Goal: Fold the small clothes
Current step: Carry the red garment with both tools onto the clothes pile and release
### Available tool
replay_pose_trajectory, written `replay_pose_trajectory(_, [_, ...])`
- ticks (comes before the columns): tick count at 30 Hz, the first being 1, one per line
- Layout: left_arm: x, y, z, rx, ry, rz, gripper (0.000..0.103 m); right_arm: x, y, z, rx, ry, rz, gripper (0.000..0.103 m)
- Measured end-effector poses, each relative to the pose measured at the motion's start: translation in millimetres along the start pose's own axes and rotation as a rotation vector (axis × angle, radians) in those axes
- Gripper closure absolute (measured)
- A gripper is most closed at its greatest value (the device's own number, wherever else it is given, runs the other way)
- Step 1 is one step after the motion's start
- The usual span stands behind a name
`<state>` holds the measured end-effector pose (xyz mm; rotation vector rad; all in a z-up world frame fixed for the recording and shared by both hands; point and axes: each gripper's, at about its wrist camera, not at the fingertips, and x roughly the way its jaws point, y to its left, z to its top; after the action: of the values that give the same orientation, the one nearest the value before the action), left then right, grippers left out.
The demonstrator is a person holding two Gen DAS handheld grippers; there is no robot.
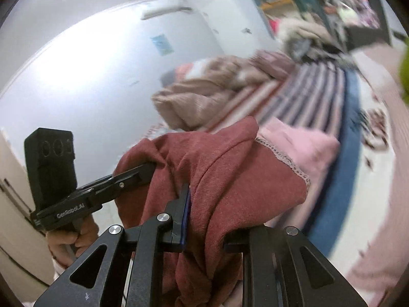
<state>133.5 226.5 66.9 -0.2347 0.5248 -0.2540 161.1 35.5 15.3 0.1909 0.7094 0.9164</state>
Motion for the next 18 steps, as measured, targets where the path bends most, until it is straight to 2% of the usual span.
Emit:
replay_pose_trajectory(3, [-31.4,24.0,18.8,-0.01,-0.028,0.078,0.093,27.6,45.8,29.5,-0.056,-0.011,0.038,0.09])
replay_pose_trajectory(10, [-97.1,97.8,50.5,-0.044,-0.064,0.254,0.093,96.7,132.5,68.2,-0.146,-0.012,0.104,0.09])
replay_pose_trajectory(15, [-125.2,156.4,55.5,-0.097,-0.062,0.359,0.093,148.6,184.2,82.2,-0.189,0.016,0.154,0.09])
replay_pose_trajectory(18, [-121.8,193.8,55.6,-0.128,-0.035,0.408,0.093,188.2,203.8,86.2,-0.194,0.059,0.173,0.09])
